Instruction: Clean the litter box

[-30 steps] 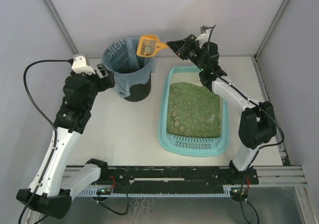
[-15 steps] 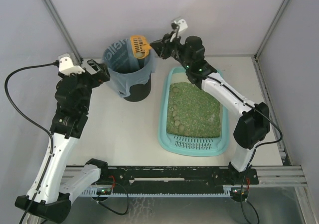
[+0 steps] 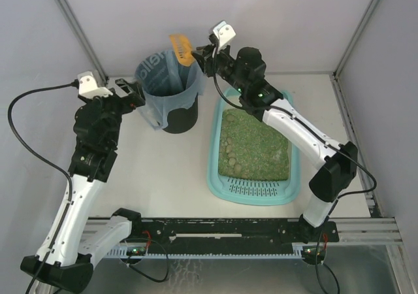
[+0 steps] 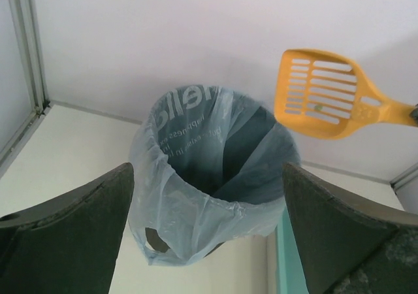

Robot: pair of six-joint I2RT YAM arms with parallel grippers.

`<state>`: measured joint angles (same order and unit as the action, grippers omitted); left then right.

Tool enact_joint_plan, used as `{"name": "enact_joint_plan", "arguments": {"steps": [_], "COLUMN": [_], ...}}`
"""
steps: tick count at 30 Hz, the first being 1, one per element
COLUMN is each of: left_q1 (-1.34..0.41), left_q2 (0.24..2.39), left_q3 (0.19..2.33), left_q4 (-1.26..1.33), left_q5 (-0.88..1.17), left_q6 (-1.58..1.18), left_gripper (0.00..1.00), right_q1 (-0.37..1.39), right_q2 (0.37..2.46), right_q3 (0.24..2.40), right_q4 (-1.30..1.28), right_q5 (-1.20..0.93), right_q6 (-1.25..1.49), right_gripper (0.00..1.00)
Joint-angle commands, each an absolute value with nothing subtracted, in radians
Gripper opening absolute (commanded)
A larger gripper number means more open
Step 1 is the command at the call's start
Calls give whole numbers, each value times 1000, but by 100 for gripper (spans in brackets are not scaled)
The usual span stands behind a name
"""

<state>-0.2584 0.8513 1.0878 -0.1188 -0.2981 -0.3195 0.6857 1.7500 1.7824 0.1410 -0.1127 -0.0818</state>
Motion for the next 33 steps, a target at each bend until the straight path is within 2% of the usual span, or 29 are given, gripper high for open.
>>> {"name": "enact_joint_plan", "arguments": {"steps": [1, 5, 10, 16, 21, 27, 33], "left_q1": [-253, -252, -273, -440, -592, -646, -720], "left_q2": [874, 896, 929, 1002, 1040, 1095, 1167], "left_q3": [1084, 1110, 1107, 1183, 1183, 1161, 1224], "left_q4": [-125, -166, -198, -298, -302, -317, -424], "left_q5": [-236, -177, -94, -154, -183, -142, -147], "left_q6": [-312, -342, -337, -258, -254, -281, -224], "left_gripper": [96, 92, 87, 85, 84, 81, 77], "right_q1": [684, 654, 598, 540, 449, 344, 337], "right_q2": [1601, 1473, 1270, 1020, 892, 887, 977], "right_q3": [1743, 1624, 1419, 1130, 978, 907, 848], "right_q4": [191, 206, 111, 18, -116, -291, -272], "right_q5": [-102, -103, 31, 183, 229, 132, 53], "right_q6": [-18, 119, 232, 302, 377, 507, 574], "right_gripper": [0, 0, 0, 0, 0, 0, 0]}}
